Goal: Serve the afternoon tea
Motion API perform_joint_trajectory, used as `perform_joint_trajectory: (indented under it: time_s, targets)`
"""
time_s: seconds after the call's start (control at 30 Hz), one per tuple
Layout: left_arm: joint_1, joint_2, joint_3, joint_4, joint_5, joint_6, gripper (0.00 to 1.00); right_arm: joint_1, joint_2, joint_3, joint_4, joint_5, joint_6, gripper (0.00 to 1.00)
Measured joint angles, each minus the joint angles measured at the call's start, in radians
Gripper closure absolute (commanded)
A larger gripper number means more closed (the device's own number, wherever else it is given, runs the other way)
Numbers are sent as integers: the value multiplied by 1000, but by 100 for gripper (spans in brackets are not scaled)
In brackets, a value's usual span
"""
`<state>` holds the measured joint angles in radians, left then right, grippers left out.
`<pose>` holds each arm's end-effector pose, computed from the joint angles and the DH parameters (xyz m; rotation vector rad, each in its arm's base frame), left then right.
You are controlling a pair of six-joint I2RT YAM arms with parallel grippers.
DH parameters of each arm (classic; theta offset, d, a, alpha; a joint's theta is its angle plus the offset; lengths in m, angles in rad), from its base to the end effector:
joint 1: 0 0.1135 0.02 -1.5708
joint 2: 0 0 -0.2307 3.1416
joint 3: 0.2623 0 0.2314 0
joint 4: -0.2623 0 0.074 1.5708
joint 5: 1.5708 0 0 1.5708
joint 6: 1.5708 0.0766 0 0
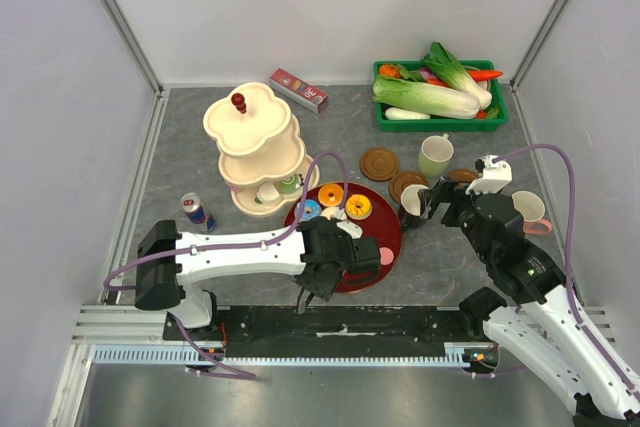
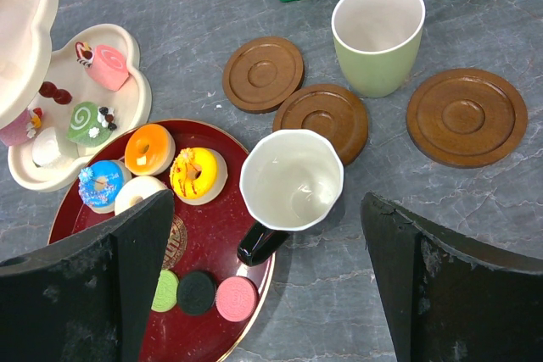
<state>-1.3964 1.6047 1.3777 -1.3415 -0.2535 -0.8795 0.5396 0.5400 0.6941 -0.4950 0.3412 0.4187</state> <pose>0.0639 -0.2521 0.2041 0.7425 2.8102 0.1523 0.1603 0.0661 0.2768 0.1154 1.9011 0.3266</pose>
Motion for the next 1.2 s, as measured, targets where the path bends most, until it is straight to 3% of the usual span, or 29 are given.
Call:
perform_joint_trajectory:
  time_s: [0.47, 1.2]
  targets:
    - [0, 0, 0, 0, 1, 0, 57, 0, 0, 0, 0, 0, 0, 2]
    - [2, -52, 45, -1, -81, -20, 58, 0, 1, 0, 0, 0, 0, 2]
